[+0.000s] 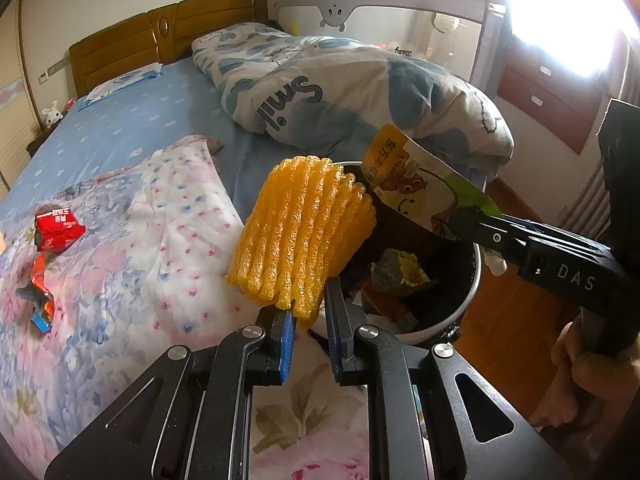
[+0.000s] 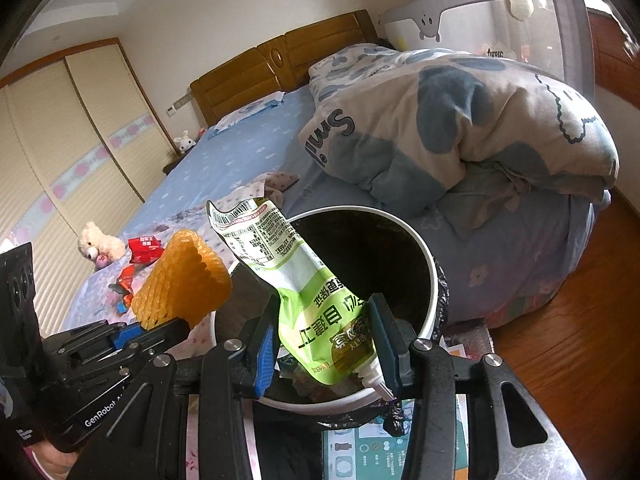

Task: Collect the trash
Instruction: 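Open the right tool to drop the green pouch while the left tool drops the orange sleeve into the bin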

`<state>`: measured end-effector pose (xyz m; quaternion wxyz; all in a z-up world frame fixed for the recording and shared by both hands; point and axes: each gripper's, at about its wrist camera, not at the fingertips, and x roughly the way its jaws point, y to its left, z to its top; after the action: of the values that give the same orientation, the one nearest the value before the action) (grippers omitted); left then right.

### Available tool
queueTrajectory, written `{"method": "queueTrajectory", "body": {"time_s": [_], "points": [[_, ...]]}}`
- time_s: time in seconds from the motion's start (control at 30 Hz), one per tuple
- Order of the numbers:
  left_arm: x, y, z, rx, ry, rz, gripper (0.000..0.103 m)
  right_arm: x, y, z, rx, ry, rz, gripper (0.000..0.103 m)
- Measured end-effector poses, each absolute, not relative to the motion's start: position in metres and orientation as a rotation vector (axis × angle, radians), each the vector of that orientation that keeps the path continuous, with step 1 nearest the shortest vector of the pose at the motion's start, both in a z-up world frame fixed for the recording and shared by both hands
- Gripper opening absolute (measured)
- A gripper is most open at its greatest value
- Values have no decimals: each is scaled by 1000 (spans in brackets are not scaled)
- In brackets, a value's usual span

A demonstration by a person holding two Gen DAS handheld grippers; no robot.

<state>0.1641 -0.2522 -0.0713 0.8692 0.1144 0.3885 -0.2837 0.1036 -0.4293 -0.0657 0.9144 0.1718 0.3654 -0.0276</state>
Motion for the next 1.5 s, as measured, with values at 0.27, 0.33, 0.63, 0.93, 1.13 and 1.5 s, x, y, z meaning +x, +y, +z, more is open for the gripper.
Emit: {"method": "queueTrajectory", "body": {"time_s": [0.27,0.33,0.63,0.93,1.13,1.5], "points": [[171,-255,-74,238,818,-588,13,108,-435,-69,362,765,-59,43],[172,-255,-74,236,820,-588,13,109,-435,-69,362,768,-61,43],[175,-260,-77,241,829,-594,13,114,-435,-70,353,786,-64,43],[177,-264,-79,245,833,-604,13,120,-437,-73,348,800,-67,43],[180,-264,-81,241,841,-610,14,123,-438,-74,347,803,-70,43],[180,-249,-76,189,831,-603,69,128,-438,-74,348,808,-86,73]]}}
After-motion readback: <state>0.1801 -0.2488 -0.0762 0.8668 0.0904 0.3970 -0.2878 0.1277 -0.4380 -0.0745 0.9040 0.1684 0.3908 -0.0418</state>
